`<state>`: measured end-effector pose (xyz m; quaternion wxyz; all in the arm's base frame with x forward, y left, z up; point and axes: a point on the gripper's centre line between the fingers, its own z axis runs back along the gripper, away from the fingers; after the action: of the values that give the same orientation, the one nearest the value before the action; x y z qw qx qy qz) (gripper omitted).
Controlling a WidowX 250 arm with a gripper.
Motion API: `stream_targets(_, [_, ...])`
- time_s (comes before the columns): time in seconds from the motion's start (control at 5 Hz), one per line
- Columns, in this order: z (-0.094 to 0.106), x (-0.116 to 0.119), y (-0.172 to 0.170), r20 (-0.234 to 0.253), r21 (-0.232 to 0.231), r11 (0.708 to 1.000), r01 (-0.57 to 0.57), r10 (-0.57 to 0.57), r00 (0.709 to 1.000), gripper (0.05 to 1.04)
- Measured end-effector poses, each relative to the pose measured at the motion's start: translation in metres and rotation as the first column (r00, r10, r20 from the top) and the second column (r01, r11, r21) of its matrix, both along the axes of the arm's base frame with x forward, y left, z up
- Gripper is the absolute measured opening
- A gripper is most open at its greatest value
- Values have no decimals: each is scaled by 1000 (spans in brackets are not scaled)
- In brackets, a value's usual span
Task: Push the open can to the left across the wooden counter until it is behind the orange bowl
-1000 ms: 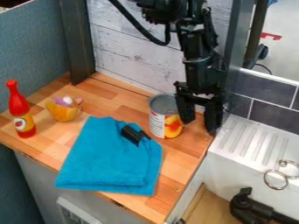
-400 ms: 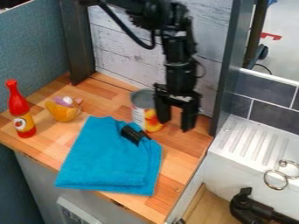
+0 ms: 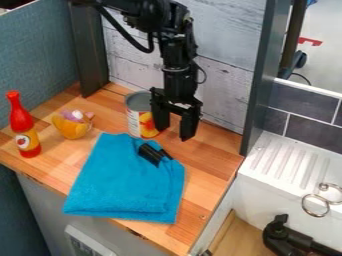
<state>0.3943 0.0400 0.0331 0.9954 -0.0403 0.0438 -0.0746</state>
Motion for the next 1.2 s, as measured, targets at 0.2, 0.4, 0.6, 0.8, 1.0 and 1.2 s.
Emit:
stream_targets(0.2, [1, -2, 35, -31, 8, 999, -45, 46, 998, 1000])
stream_targets(0.4, [1, -9, 70, -59, 24, 996, -91, 92, 994, 1000])
stream_targets(0.6, [-1, -18, 103, -32, 44, 982, -182, 183, 983, 1000])
stream_targets(0.8, [-1, -30, 115, -5, 44, 963, -268, 268, 963, 1000])
stream_targets(1.0, [5, -36, 125, 38, 19, 947, -320, 319, 947, 1001])
stream_targets(1.2, [17, -31, 122, 84, -1, 950, -311, 310, 947, 1001])
